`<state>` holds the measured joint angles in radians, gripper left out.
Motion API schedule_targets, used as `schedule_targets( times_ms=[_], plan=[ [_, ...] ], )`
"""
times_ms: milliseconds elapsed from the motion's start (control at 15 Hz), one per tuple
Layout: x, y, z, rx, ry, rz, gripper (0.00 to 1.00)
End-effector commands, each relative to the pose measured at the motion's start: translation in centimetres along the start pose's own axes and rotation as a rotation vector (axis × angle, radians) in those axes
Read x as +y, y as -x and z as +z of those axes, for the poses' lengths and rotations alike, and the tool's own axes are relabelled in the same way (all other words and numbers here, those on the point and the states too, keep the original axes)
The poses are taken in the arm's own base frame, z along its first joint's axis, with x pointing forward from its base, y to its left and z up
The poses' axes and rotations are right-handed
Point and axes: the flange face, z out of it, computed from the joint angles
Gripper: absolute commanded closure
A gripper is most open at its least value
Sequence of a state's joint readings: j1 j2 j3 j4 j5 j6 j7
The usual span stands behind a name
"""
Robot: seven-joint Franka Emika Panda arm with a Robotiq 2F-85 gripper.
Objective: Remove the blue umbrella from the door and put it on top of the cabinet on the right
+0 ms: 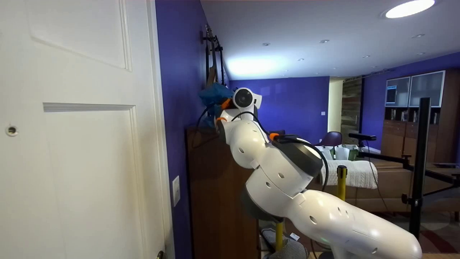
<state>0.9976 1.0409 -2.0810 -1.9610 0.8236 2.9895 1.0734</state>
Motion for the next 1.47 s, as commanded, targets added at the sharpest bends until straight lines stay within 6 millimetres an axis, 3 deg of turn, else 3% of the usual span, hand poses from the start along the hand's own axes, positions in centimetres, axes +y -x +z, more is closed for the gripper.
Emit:
schedule_targets(
  times_ms=[0, 333, 867, 1400],
  plan=[
    [-1.0, 0.6, 1.9, 0.014, 0.069, 0.127, 0.96],
    [-1.3, 2.0, 3.9, 0.07, 0.176, 0.267, 0.96],
    [-3.4, 4.1, 5.6, 0.086, 0.151, 0.331, 0.96],
    [-2.8, 5.5, 8.2, 0.097, 0.149, 0.306, 0.96]
  ],
)
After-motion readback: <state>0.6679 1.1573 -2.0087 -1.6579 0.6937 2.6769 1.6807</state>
